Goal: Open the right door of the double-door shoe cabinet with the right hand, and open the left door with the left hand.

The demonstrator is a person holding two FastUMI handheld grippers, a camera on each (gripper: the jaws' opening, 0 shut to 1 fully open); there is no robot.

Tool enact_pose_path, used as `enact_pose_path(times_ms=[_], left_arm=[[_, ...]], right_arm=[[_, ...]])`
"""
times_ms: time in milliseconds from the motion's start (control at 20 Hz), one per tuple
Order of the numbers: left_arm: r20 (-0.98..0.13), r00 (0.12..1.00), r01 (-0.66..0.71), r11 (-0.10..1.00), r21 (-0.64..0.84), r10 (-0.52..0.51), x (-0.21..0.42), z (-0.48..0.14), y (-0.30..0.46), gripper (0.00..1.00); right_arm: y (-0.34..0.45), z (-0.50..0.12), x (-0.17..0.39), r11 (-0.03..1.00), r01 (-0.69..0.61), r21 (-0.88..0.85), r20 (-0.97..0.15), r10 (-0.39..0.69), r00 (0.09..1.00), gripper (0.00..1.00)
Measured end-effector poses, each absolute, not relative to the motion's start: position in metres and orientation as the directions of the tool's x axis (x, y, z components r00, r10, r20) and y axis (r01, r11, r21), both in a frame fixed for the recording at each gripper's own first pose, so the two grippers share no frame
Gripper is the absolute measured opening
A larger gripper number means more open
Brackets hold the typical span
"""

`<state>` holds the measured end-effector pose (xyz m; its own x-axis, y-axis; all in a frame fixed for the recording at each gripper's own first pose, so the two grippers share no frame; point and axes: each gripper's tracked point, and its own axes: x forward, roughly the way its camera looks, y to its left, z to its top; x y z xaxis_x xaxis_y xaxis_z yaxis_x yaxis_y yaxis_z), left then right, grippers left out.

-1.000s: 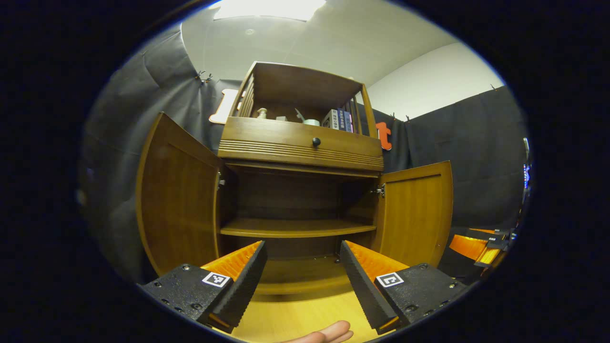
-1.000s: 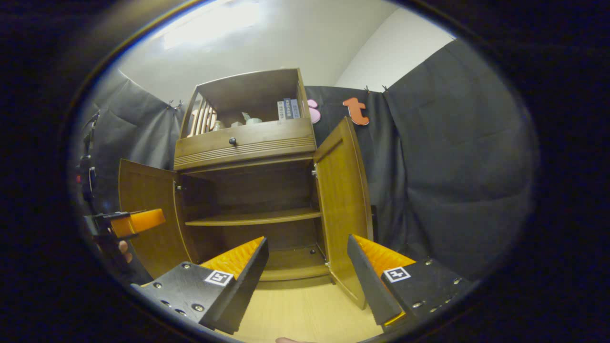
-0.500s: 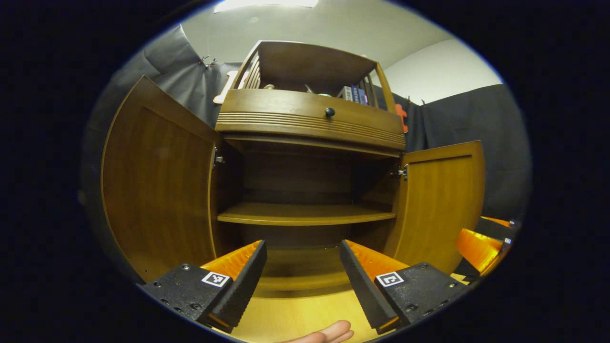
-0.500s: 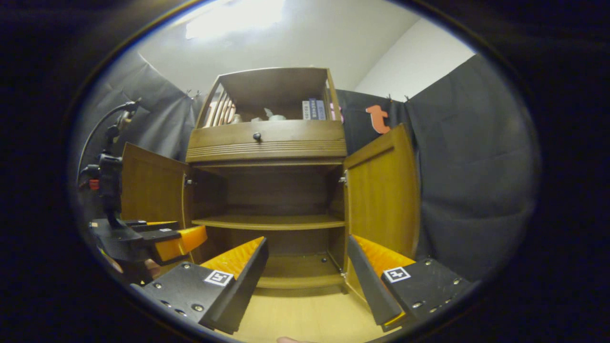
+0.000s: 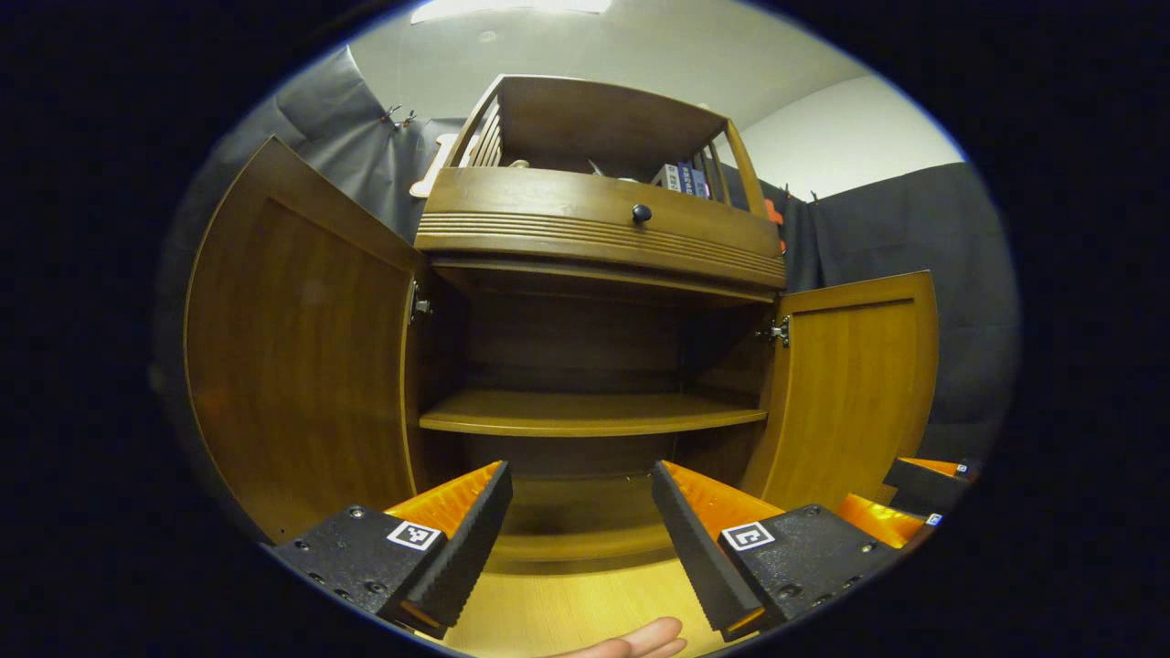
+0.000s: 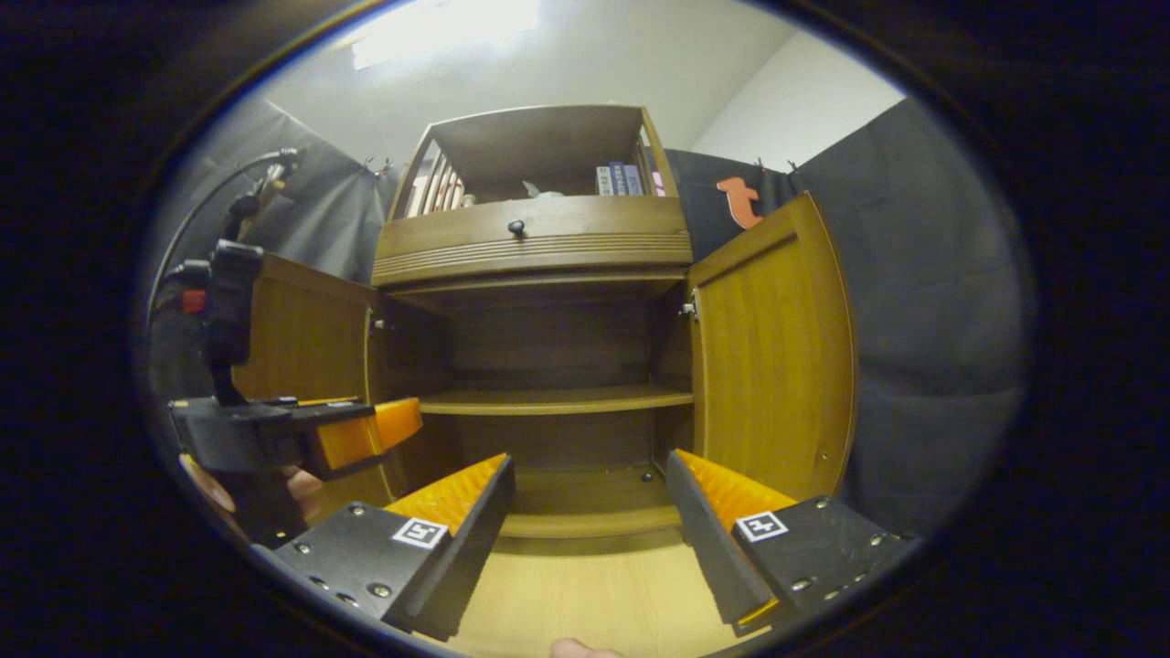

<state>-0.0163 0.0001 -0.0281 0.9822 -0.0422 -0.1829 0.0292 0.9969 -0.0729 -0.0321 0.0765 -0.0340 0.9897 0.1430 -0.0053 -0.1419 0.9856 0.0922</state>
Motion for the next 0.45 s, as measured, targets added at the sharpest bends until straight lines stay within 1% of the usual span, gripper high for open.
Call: enact_pose_path(times_ms=[50,100,150,200,250,300,400,450], left_arm=[[-0.173,0.984,0.041,0.997,-0.070,-0.052,-0.018,-0.026,-0.002,0.92],[-0.168,0.984,0.051,0.996,-0.069,-0.062,-0.020,-0.025,-0.004,0.96],[-0.167,0.983,0.061,0.996,-0.070,-0.072,-0.022,-0.024,-0.006,0.96],[-0.165,0.983,0.073,0.995,-0.069,-0.084,-0.022,-0.024,-0.008,0.92],[-0.164,0.982,0.078,0.995,-0.069,-0.089,-0.024,-0.024,-0.010,0.96],[-0.161,0.983,0.079,0.995,-0.067,-0.089,-0.025,-0.023,-0.010,0.96],[-0.161,0.983,0.083,0.995,-0.061,-0.092,-0.026,-0.023,-0.013,0.96],[-0.159,0.982,0.090,0.994,-0.059,-0.099,-0.027,-0.023,-0.016,0.92]], right_arm=[[0.078,-0.033,-0.032,0.987,-0.140,0.074,0.000,0.140,0.990,0.99],[0.076,-0.034,-0.032,0.990,-0.128,0.058,0.006,0.128,0.992,0.99],[0.072,-0.032,-0.033,0.992,-0.112,0.049,0.017,0.111,0.994,0.99],[0.072,-0.031,-0.035,0.992,-0.113,0.051,0.024,0.112,0.993,0.99],[0.075,-0.031,-0.037,0.990,-0.129,0.057,0.025,0.128,0.991,0.99],[0.077,-0.030,-0.038,0.988,-0.139,0.065,0.027,0.137,0.990,0.99],[0.074,-0.027,-0.041,0.989,-0.138,0.062,0.032,0.136,0.990,0.99],[0.071,-0.028,-0.042,0.990,-0.132,0.054,0.031,0.130,0.991,0.99]])
